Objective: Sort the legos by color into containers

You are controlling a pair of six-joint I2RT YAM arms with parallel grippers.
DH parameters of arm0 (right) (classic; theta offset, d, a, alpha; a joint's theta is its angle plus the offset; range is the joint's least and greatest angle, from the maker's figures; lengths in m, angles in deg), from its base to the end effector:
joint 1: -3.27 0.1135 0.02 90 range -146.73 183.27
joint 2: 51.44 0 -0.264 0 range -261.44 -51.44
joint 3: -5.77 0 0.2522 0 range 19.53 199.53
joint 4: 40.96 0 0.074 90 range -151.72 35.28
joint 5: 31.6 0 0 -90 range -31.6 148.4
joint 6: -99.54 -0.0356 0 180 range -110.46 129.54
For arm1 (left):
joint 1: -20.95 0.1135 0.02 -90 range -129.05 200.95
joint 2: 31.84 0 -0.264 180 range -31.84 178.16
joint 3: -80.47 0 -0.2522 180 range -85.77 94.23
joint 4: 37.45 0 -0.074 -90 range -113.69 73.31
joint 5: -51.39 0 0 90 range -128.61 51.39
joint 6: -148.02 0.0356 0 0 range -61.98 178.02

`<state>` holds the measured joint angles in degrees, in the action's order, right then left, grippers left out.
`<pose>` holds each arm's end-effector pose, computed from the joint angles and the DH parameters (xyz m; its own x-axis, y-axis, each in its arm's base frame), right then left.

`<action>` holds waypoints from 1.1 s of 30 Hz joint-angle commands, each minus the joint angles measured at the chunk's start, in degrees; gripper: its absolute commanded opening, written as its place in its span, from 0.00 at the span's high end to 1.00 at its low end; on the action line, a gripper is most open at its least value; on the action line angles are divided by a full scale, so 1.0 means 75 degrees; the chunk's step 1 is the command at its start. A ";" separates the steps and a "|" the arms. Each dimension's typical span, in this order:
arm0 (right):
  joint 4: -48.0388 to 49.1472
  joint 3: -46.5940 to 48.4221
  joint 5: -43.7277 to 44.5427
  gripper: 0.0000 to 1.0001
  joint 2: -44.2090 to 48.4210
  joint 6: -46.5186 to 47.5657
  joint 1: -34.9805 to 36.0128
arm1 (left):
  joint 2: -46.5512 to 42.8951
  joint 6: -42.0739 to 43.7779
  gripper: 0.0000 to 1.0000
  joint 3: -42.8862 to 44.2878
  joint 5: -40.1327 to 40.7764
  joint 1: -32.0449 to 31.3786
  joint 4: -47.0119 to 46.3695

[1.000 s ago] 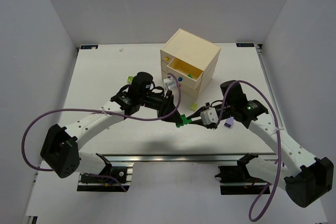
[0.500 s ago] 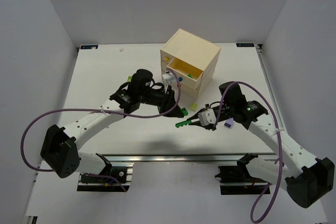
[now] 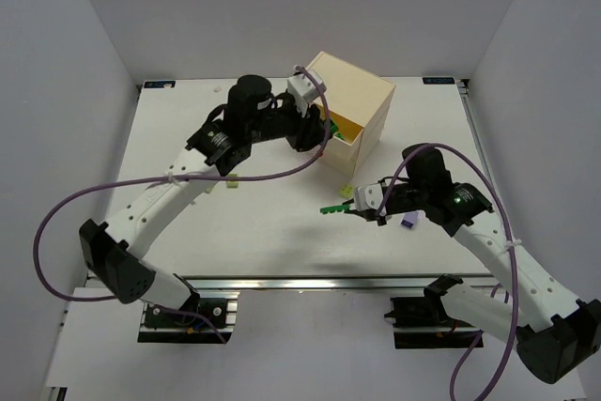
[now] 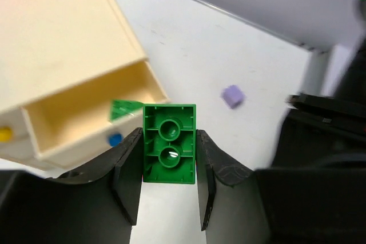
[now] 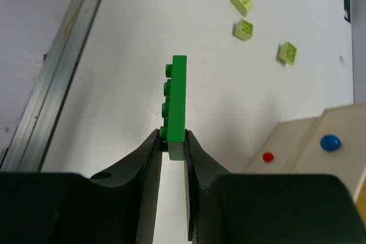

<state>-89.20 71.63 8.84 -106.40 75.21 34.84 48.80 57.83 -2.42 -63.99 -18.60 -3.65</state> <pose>0.1505 0.1243 0.3184 0.5663 -0.3457 -0.7482 -0.8232 -0.1922 -0.5343 0.2372 -0.2157 0.4139 -0.2326 0.1882 -0.9542 0.8900 0.4367 -0.1308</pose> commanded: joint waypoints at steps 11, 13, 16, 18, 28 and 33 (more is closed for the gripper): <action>0.0789 0.1455 0.4016 1.00 0.0636 -0.2439 -0.0424 | 0.2208 0.3891 0.92 0.1683 0.1240 0.0012 0.0623; 0.0765 0.1631 0.4077 1.00 0.0671 -0.2602 -0.0483 | 0.2337 0.4021 0.92 0.1869 0.1311 0.0012 0.0423; 0.0789 0.1609 0.4030 1.00 0.0707 -0.2709 -0.0600 | 0.2665 0.4068 0.91 0.2221 0.1170 0.0094 0.0586; 0.0940 0.1504 0.4088 1.00 0.0742 -0.2779 -0.0635 | 0.2852 0.4103 0.90 0.2491 0.1053 0.0094 0.0808; 0.1842 0.1468 0.5037 1.00 0.0321 -0.3540 -0.0811 | 0.2959 0.4185 0.41 0.2457 0.1135 0.0164 0.1044; 0.2124 0.1608 0.4664 1.00 -0.0299 -0.4044 -0.0917 | 0.2737 0.3904 0.19 0.2527 0.1194 0.0164 0.0670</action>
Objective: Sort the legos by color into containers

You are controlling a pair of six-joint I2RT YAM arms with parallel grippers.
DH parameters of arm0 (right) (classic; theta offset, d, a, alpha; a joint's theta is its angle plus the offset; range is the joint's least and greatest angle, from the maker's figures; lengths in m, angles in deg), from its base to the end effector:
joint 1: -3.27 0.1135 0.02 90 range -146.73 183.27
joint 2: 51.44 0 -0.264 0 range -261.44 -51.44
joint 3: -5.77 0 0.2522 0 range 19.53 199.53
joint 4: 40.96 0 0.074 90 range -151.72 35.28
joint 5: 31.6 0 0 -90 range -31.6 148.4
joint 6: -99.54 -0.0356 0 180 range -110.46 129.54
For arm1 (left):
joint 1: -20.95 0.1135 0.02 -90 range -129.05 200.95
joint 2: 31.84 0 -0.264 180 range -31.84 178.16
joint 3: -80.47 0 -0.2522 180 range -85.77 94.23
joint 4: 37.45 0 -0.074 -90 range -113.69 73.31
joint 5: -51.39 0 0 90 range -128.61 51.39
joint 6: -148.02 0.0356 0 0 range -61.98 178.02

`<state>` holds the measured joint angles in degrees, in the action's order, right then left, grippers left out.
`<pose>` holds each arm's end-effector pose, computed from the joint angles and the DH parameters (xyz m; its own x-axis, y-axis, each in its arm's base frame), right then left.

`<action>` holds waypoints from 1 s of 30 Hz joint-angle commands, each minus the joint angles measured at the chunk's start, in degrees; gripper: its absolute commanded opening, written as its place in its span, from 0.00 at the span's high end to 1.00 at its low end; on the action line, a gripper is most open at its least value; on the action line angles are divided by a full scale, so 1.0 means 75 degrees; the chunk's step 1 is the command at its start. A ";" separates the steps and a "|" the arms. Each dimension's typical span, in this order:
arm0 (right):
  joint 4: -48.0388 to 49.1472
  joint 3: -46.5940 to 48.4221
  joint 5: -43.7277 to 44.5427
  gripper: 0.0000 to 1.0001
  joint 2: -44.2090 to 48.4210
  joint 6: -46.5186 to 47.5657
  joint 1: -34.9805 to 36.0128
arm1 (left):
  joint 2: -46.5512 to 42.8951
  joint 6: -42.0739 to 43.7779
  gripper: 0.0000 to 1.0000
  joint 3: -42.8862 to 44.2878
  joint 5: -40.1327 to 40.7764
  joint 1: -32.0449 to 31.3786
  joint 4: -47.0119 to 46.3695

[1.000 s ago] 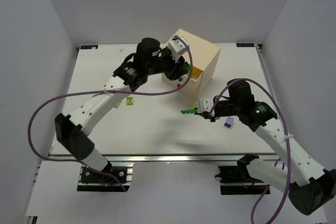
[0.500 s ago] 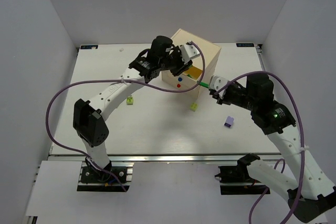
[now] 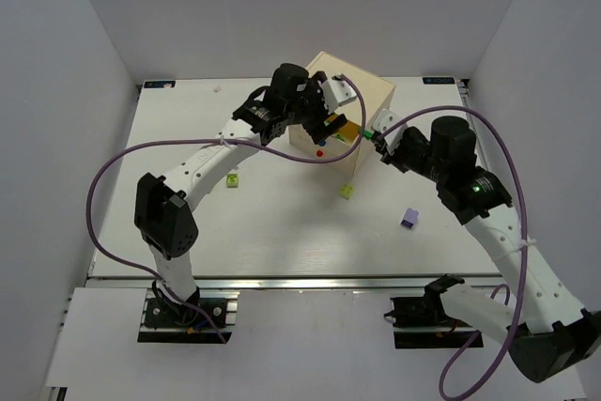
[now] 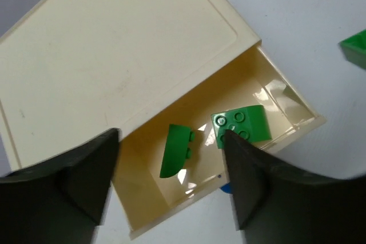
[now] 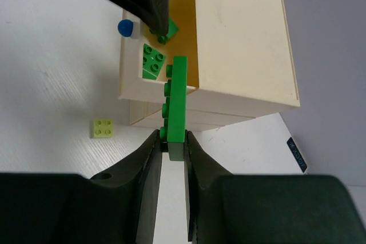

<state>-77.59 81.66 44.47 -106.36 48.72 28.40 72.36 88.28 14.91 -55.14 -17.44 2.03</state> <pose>0.1849 0.0962 0.3905 0.2035 -0.5818 -0.7874 -0.6366 0.5324 -0.5579 0.3286 -0.2733 0.3615 0.0674 0.5630 -0.8237 0.8752 0.3630 0.3197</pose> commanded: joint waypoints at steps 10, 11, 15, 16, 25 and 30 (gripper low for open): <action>0.0589 0.1313 -0.0661 1.00 -0.1794 -0.1461 -0.0057 | -0.2946 -0.2006 0.05 -0.1971 0.2400 0.0010 -0.2221; 0.0600 0.1349 -0.0696 1.00 -0.1865 -0.1474 -0.0045 | -0.3169 -0.2309 0.11 -0.2184 0.2845 0.0010 -0.2303; 0.0507 0.1606 -0.0837 0.99 -0.2344 -0.1579 -0.0069 | -0.4281 -0.3037 0.39 -0.3063 0.3844 0.0010 -0.2093; 0.0484 0.1676 -0.0965 0.98 -0.2439 -0.1626 -0.0034 | -0.4458 -0.3178 0.46 -0.3216 0.3915 0.0010 -0.2058; -0.0161 0.2861 -0.1225 0.23 -0.3658 -0.1767 -0.0022 | -0.6404 -0.4877 0.06 -0.5419 0.4442 0.0010 -0.1706; 0.0389 0.2732 -0.1235 0.36 -0.3238 -0.1942 -0.0022 | -0.6581 -0.5347 0.20 -0.6017 0.4958 0.0010 -0.1156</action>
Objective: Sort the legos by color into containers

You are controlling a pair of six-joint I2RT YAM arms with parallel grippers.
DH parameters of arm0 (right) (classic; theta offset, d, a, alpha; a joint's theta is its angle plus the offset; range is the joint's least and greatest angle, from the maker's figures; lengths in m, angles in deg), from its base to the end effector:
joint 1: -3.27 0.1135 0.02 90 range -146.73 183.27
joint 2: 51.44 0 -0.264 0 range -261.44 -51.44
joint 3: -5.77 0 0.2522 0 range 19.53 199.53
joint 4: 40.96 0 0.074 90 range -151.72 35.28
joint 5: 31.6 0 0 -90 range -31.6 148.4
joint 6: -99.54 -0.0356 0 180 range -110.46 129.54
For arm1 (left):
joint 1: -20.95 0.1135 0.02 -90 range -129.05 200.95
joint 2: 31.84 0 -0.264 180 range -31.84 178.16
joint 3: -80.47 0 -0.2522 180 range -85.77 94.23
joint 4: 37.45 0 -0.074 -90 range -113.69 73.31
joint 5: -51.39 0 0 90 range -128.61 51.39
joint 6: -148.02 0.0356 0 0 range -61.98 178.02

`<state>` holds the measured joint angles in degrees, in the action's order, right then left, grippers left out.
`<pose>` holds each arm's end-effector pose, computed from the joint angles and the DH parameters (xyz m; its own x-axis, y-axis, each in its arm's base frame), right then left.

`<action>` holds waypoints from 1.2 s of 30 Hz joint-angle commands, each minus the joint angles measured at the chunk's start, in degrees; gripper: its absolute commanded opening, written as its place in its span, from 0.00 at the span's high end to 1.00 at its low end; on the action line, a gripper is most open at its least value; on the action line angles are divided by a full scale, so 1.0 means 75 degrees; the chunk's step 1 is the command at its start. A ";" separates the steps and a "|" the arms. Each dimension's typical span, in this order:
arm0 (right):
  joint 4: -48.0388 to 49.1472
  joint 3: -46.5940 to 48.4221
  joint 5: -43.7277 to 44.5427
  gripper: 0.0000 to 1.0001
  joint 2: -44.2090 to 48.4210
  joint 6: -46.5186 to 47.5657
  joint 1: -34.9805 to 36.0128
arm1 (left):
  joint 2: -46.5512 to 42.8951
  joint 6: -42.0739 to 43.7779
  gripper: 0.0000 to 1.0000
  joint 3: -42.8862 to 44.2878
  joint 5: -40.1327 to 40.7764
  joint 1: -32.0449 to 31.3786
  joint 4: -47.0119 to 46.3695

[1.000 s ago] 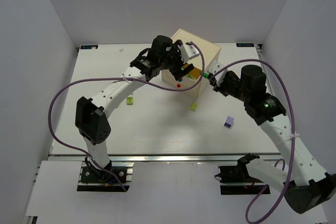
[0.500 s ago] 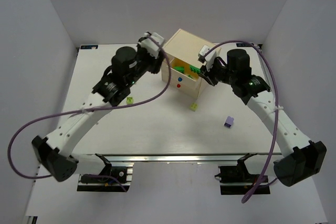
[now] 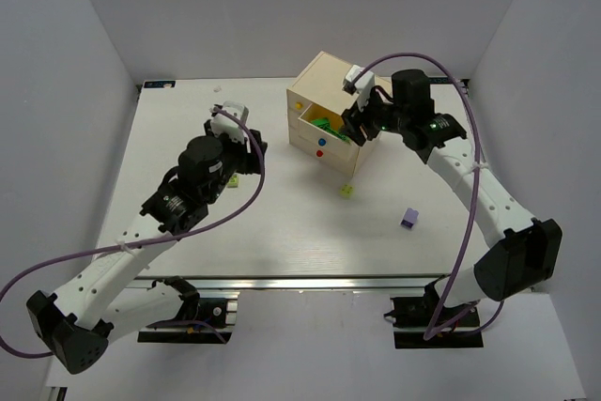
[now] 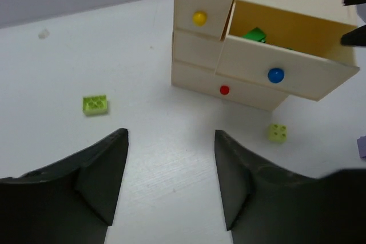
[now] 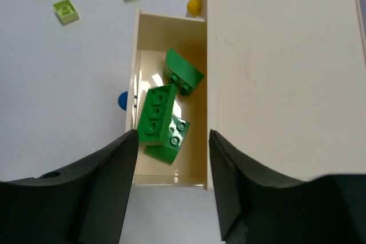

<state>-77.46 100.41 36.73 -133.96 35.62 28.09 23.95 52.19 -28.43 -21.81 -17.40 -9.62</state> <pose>0.2938 0.1503 0.3840 -0.0308 -0.4644 -0.8851 -0.7893 0.5546 -0.2635 0.1792 -0.1286 0.3750 -0.2070 0.0398 -0.9775 0.3535 0.9347 -0.0368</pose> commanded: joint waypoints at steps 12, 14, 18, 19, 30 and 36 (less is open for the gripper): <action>-0.1900 0.0981 -0.3183 1.00 -0.0374 0.2497 0.0452 | -0.0841 -0.0817 0.98 -0.1669 0.1497 0.0004 0.0456; -0.1843 0.0877 -0.2072 1.00 -0.0504 0.2405 0.0873 | -0.0888 -0.0770 0.93 -0.1762 0.1615 0.0004 0.0457; -0.1269 0.0584 -0.0126 1.00 -0.0598 0.2053 0.1552 | -0.0736 -0.0747 0.69 -0.1728 0.1850 0.0004 0.0562; -0.1152 0.0571 0.0562 1.00 -0.0634 0.2030 0.1624 | -0.0724 -0.0735 0.57 -0.1716 0.1885 0.0004 0.0562; -0.0085 0.0618 0.6013 1.00 -0.1418 0.1971 0.2515 | -0.0712 -0.0747 0.16 -0.1751 0.1757 0.0004 0.0550; 0.0301 0.0688 0.7001 1.00 -0.1606 0.2182 0.2562 | -0.0689 -0.0735 0.11 -0.1739 0.1651 0.0004 0.0551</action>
<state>-79.95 104.50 77.25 -145.11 50.20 48.46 19.05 46.79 -41.37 -9.07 -17.40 -5.66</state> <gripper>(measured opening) 0.006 0.889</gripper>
